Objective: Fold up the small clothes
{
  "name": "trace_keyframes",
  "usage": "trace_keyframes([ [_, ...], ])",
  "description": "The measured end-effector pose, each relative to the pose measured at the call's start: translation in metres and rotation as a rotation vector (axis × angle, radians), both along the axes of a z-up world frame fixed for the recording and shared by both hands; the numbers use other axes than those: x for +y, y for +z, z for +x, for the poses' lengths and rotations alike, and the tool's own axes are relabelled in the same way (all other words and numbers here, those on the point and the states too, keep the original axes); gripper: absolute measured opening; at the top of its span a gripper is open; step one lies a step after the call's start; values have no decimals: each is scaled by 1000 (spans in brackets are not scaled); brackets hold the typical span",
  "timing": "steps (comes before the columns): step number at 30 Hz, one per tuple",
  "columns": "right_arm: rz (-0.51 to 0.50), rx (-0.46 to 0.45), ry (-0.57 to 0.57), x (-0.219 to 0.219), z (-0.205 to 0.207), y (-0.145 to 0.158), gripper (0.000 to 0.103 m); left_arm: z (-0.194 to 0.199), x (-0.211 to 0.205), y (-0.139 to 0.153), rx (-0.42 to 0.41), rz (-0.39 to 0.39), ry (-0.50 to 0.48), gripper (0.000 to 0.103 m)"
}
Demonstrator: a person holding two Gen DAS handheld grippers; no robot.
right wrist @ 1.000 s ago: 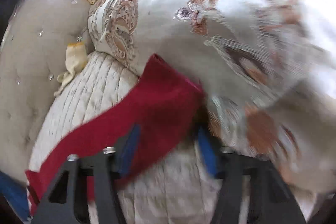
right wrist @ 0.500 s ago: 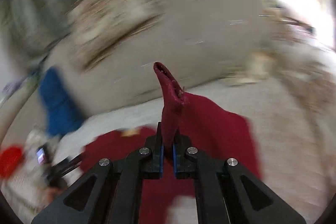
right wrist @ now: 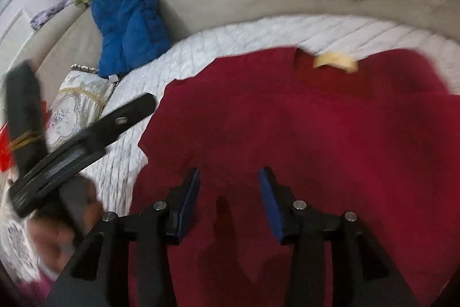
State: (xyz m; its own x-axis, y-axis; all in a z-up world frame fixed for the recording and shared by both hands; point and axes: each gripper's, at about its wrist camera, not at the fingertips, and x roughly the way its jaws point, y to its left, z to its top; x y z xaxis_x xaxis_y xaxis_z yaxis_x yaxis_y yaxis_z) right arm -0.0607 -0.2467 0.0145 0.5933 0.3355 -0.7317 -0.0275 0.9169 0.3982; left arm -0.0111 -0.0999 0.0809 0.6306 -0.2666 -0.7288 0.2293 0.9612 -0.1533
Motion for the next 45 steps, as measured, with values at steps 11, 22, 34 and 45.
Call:
trace_keyframes([
  [11, 38, -59, -293, -128, -110, 32, 30, 3, -86, -46, 137, 135, -173, 28],
  [22, 21, -161, -462, -178, -130, 60, 43, 9, -9, 42, -42, 22, -51, 15],
  [34, 62, 92, -404, -176, -33, -11, 42, 13, 18, -12, 103, -2, 0, 15],
  [45, -91, 85, -412, -193, -42, -15, 0, 16, 1, -33, 143, 77, -8, 48],
])
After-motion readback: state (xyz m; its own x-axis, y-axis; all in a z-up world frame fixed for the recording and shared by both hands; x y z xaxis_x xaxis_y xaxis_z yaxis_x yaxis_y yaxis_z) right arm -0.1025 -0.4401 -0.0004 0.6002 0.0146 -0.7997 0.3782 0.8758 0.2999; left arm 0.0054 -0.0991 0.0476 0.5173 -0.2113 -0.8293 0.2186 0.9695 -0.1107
